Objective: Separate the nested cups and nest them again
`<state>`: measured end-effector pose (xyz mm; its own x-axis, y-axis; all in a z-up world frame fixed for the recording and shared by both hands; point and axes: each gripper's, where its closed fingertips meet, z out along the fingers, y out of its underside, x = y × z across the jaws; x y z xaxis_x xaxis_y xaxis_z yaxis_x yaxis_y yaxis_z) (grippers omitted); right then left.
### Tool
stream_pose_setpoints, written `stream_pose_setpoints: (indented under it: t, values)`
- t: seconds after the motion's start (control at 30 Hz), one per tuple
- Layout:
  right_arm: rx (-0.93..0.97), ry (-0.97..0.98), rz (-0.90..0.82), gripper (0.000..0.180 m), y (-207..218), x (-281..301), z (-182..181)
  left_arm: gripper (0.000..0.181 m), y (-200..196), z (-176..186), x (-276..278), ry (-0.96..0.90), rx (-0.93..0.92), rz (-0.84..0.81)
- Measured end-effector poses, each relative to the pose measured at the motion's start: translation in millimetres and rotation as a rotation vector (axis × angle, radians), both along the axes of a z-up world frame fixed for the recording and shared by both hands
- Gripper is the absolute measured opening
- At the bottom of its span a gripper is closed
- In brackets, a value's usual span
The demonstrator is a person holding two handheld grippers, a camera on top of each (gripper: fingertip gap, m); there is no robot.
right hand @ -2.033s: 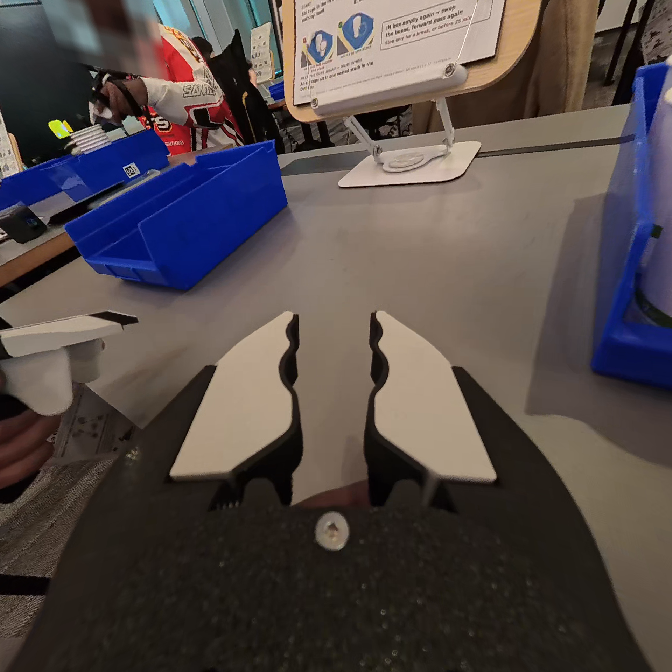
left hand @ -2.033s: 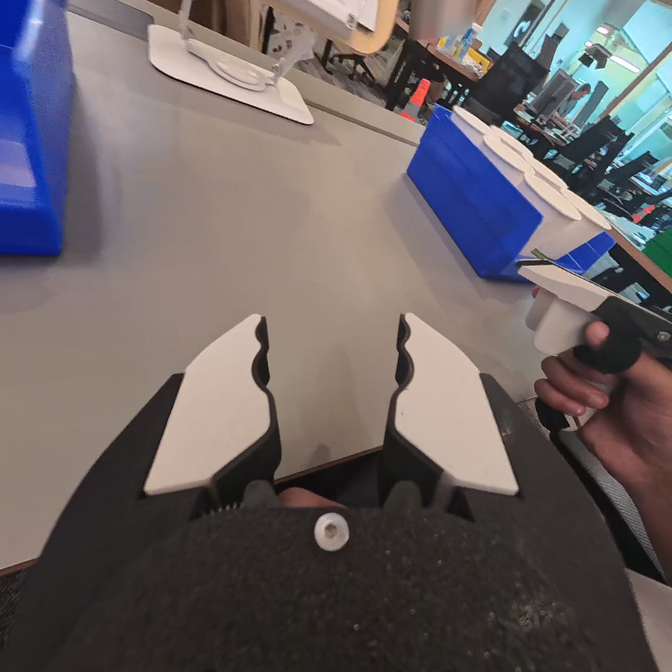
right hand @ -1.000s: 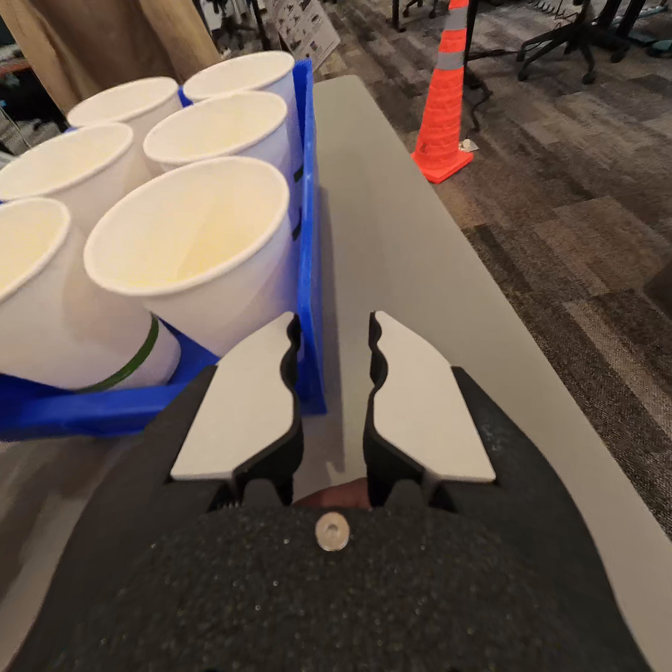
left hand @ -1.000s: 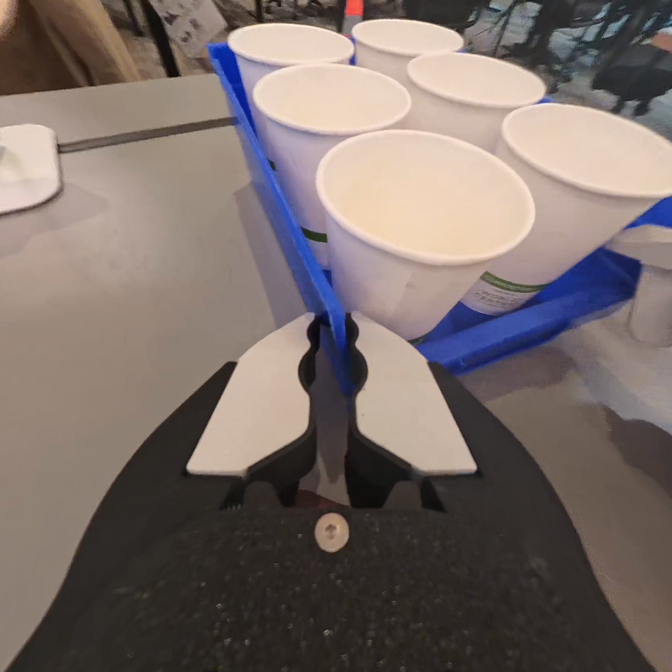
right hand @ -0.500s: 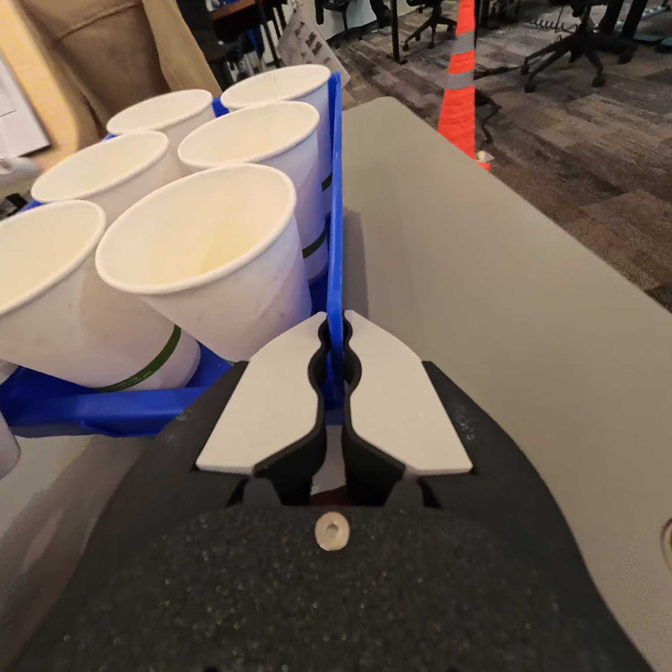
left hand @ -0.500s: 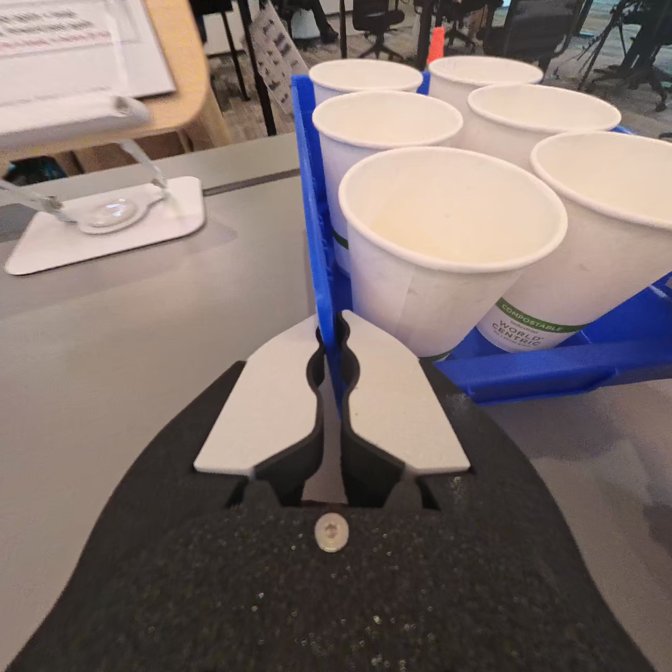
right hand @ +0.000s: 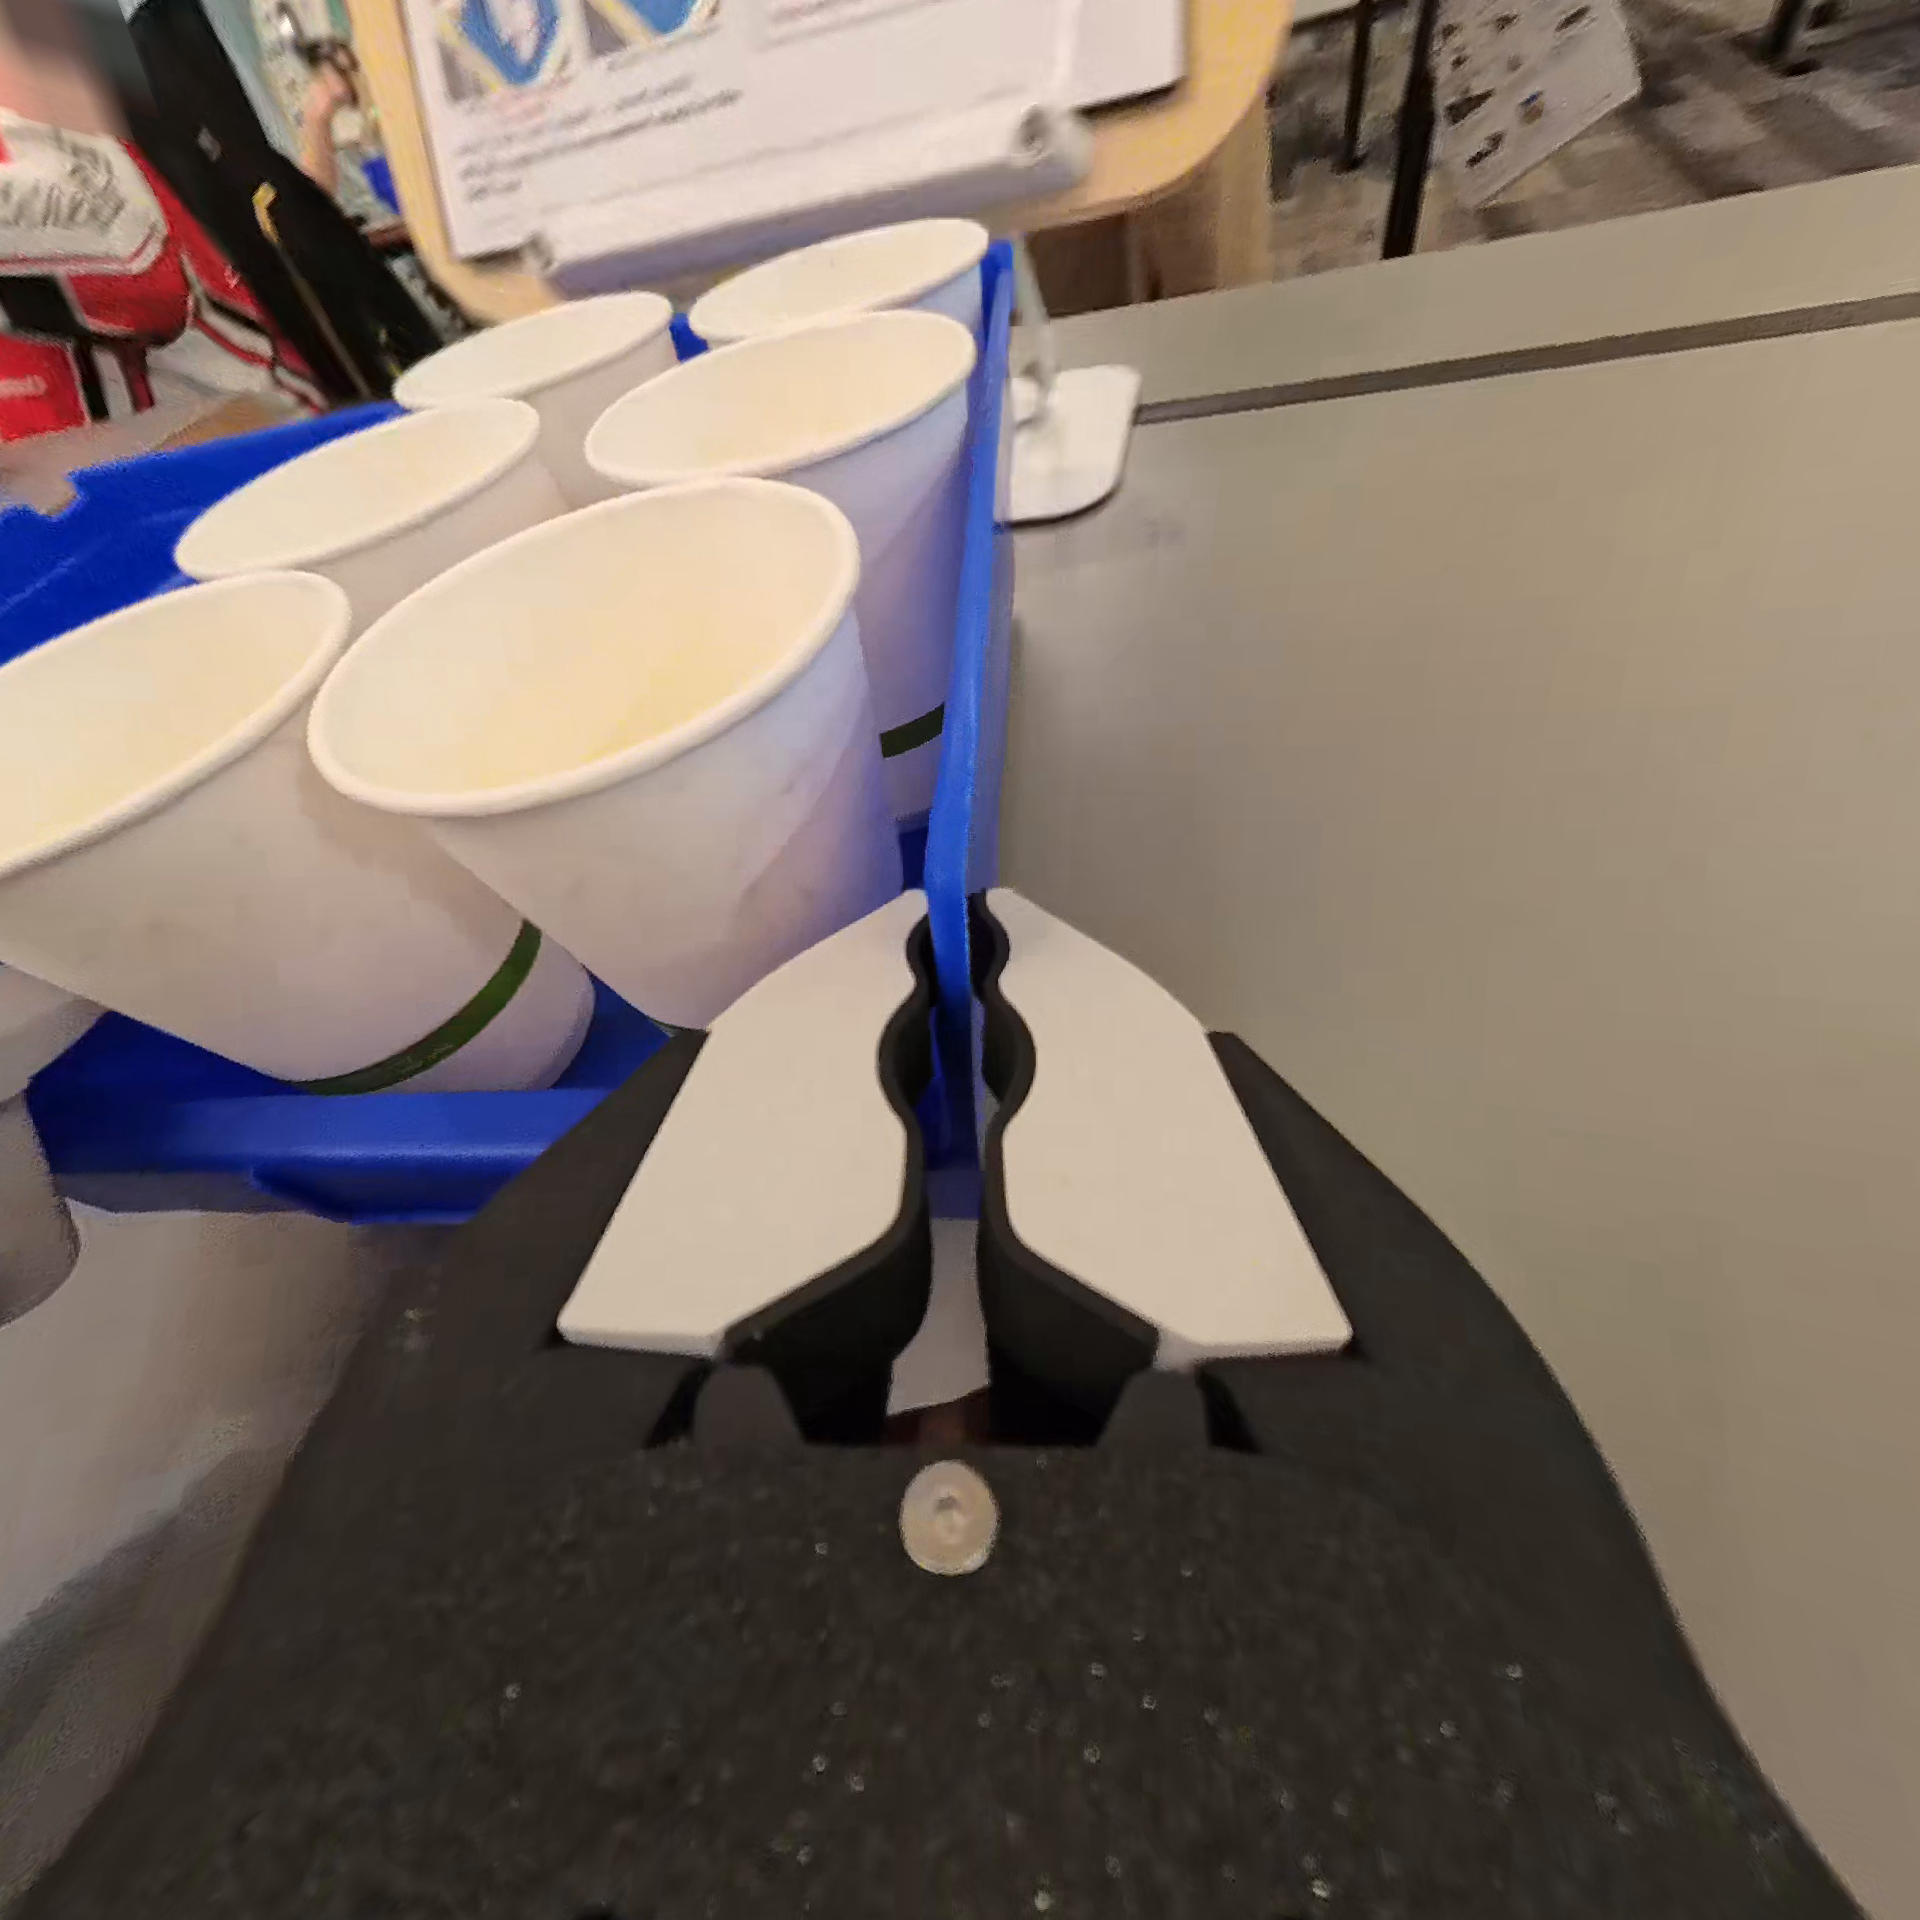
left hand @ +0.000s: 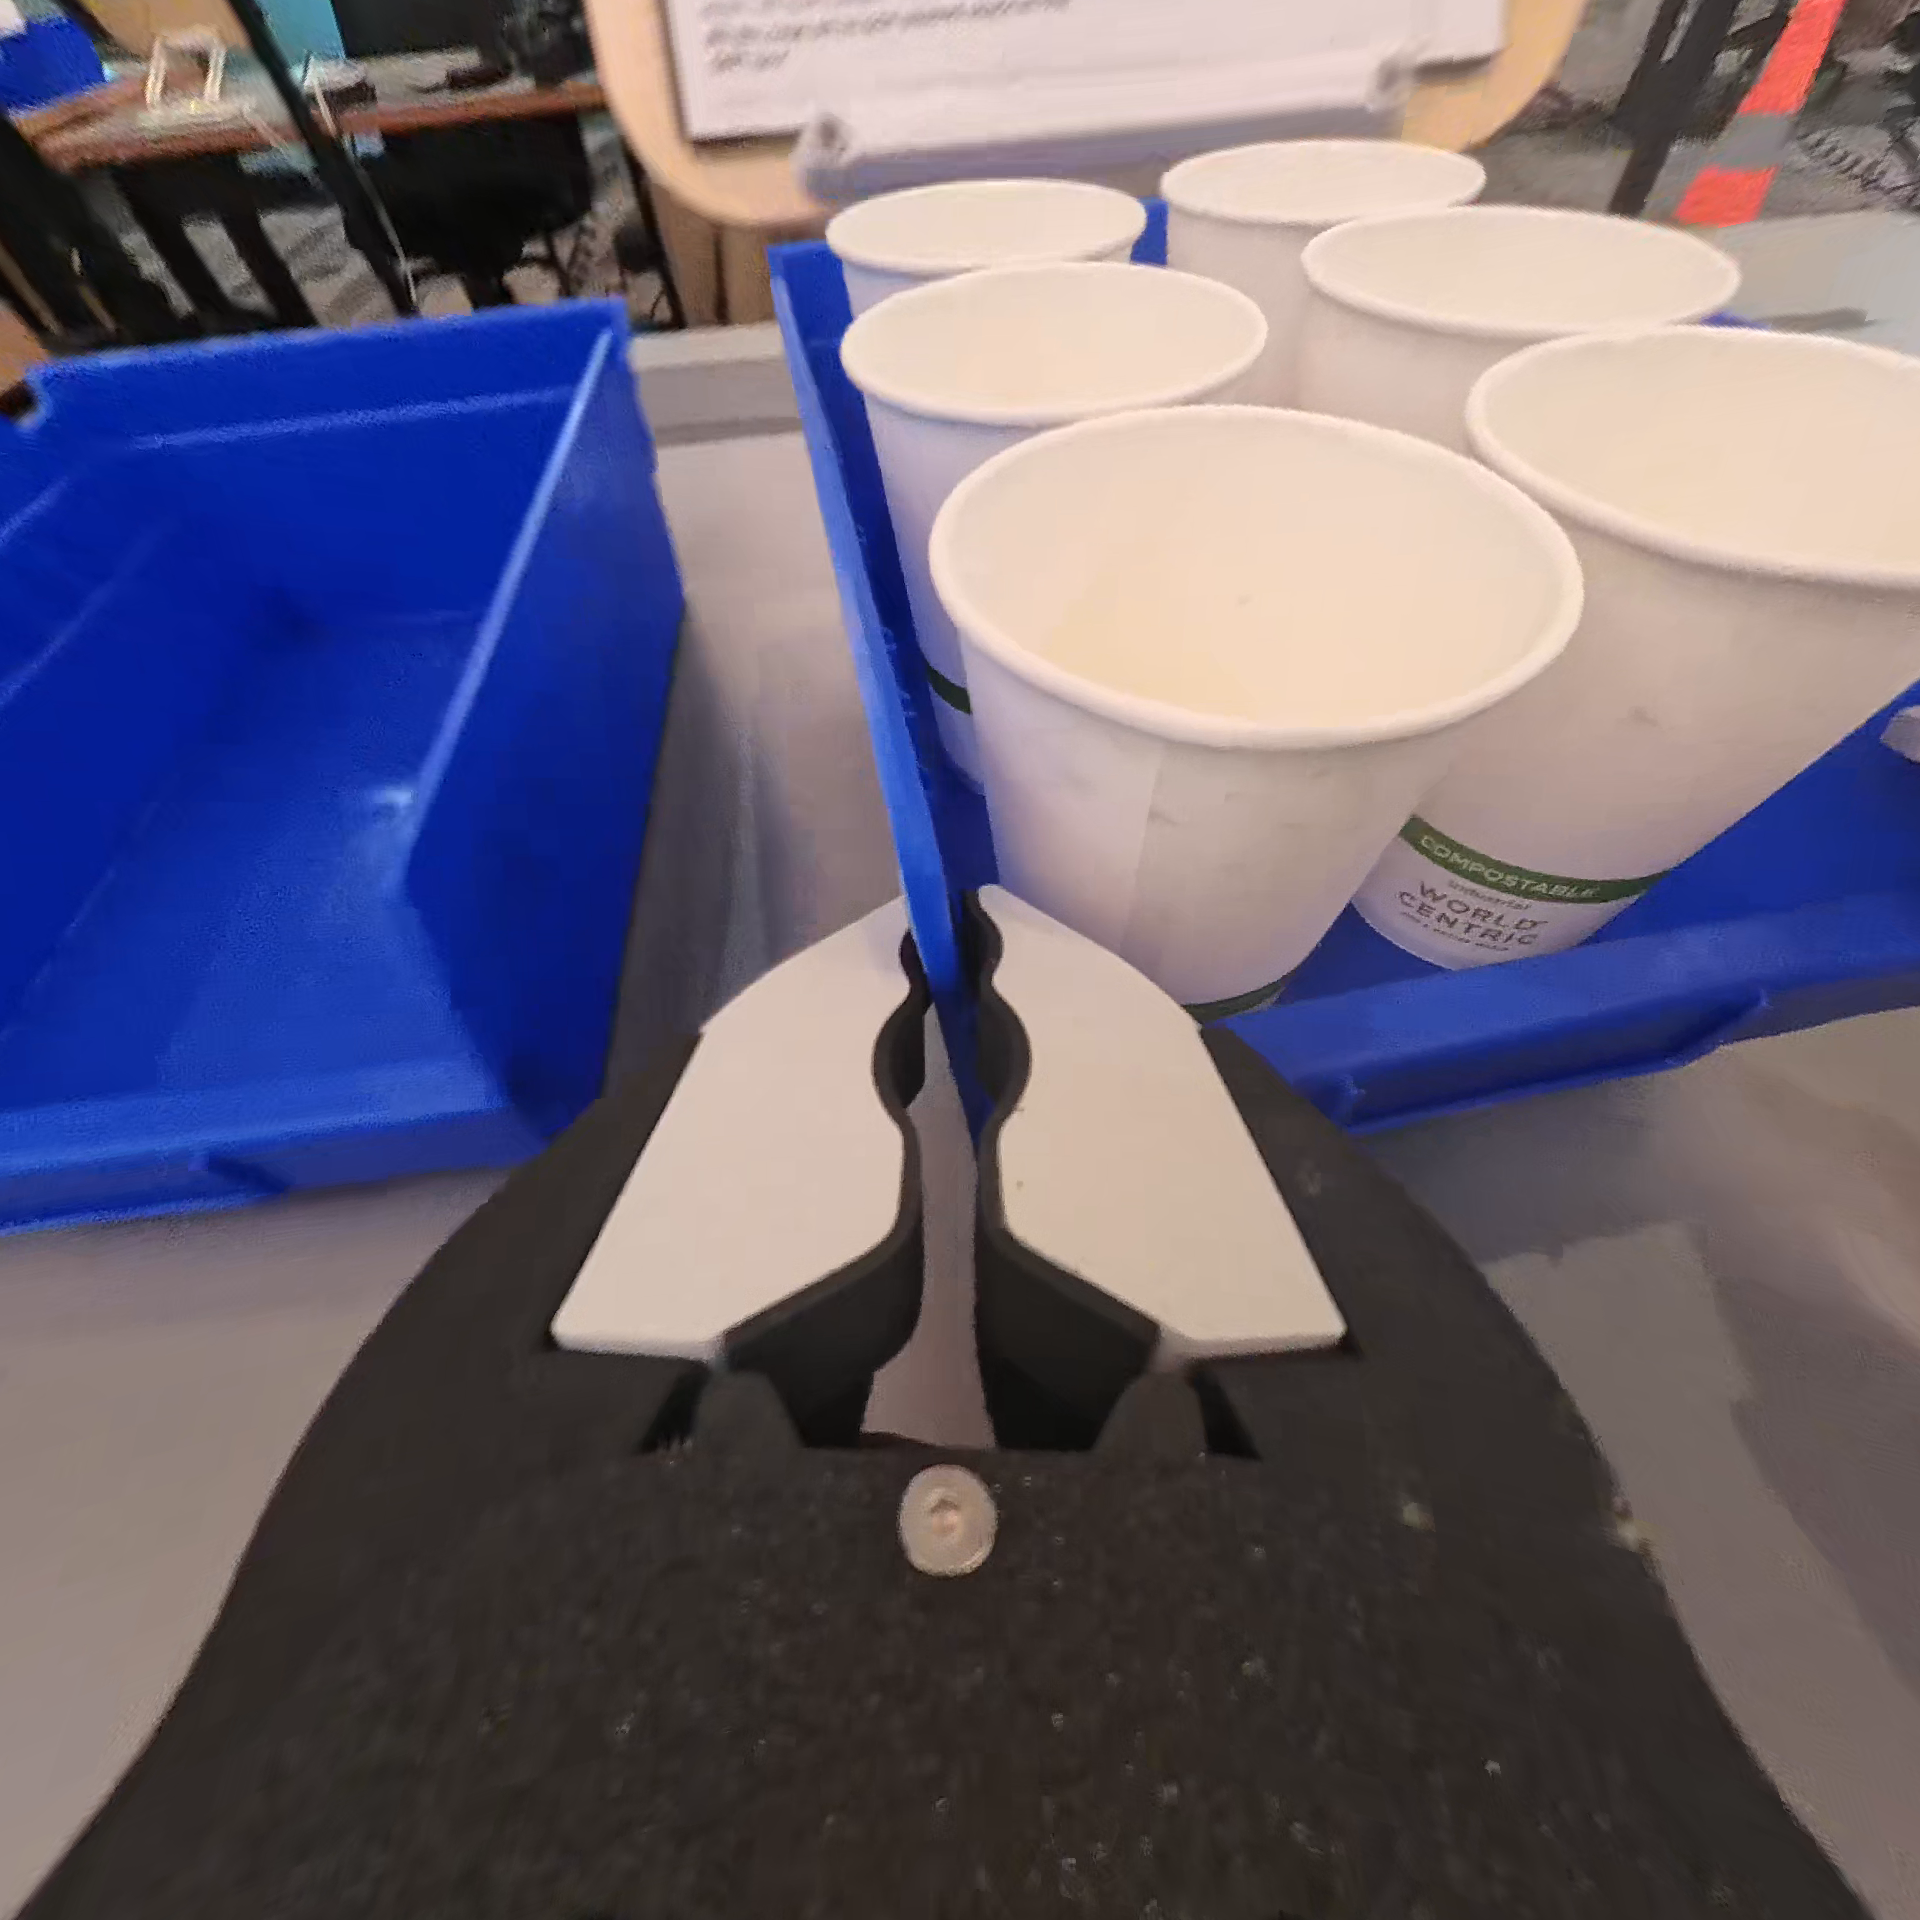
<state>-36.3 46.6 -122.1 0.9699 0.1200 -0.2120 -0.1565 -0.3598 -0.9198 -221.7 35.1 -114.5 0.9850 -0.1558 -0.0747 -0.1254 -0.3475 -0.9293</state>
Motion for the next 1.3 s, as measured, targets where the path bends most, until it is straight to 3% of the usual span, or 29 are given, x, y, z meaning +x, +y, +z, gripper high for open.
stream_pose_setpoints:
  t: [0.27,0.37,0.53,0.63,0.77,0.83,0.93,1.07,1.23,1.3]
  values:
    - [-0.025,-0.078,0.006,0.004,2.7,-22.1,-12.4,0.005,0.3,-20.7,-27.5,-0.026,-0.034,0.019]
    - [-0.048,-0.081,0.061,0.020,-2.7,-24.5,-15.9,0.045,-8.8,-25.0,-35.8,-0.008,-0.071,0.031]
    - [-0.077,-0.108,0.117,0.037,-32.9,-13.6,-20.4,0.052,-58.4,-19.0,-73.7,-0.124,-0.117,-0.007]
    - [-0.138,-0.149,0.147,0.041,-57.6,-6.4,-29.3,0.052,-75.2,-7.0,-131.0,-0.140,-0.094,0.081]
    - [-0.184,-0.188,0.162,0.042,-81.5,-4.1,-35.9,0.061,-53.0,14.8,-228.6,-0.039,-0.045,0.230]
    - [-0.193,-0.198,0.188,0.043,-88.6,-10.1,-38.0,0.063,-29.9,18.9,-254.0,-0.044,-0.057,0.215]
    - [-0.209,-0.197,0.247,0.042,-98.8,-26.1,-41.3,0.067,6.6,21.2,-257.0,-0.136,-0.077,0.113]
    - [-0.220,-0.202,0.318,0.040,-113.0,-53.4,-46.8,0.063,40.9,0.5,-258.2,-0.044,-0.153,0.087]
    - [-0.234,-0.232,0.452,0.040,-122.7,-101.1,-53.0,0.044,49.5,-21.9,-271.3,0.016,-0.219,0.150]
    - [-0.228,-0.258,0.500,0.040,-123.1,-116.8,-51.5,0.051,43.9,-13.7,-274.5,0.049,-0.190,0.172]
